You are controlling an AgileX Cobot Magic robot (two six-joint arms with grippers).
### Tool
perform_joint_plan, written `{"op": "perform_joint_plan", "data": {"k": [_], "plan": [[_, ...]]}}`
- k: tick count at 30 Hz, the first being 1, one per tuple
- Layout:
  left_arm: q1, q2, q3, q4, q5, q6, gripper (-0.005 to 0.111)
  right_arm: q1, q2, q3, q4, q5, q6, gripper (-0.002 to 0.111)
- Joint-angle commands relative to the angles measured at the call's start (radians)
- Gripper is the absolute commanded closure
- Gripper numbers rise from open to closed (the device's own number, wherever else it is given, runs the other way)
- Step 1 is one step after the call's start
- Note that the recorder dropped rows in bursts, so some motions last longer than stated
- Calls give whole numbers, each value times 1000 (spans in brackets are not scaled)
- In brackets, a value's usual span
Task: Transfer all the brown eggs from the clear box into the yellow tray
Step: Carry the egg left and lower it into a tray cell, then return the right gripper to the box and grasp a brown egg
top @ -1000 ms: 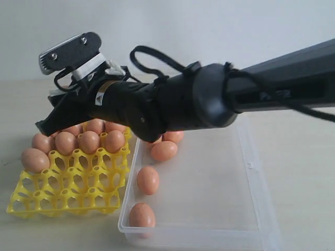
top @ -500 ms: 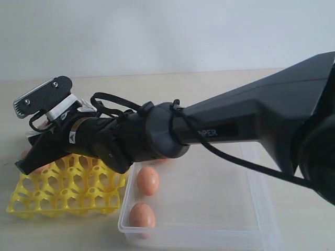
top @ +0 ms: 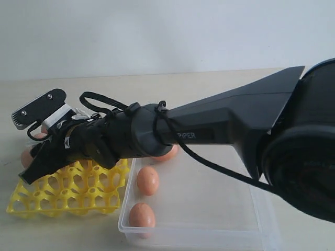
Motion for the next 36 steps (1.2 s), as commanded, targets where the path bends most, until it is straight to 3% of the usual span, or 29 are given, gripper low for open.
{"op": "perform_joint_plan", "data": {"k": [1,10,21,26,36], "plan": [[-6,-6,-4,-2,-9,-5,107,2,-19,-9,0,16,1,46],[-6,-6,-4,-2,-9,-5,107,-18,-237,77,-68,125,-15,46],[-6,-6,-4,-2,-9,-5,107,-117,-383,171,-165,841,244,50],[-6,-6,-4,-2,-9,-5,107,-140,-383,224,-157,858,276,50],[-6,-6,-4,-2,-9,-5,107,-145,-357,286,-143,703,312,50]]}}
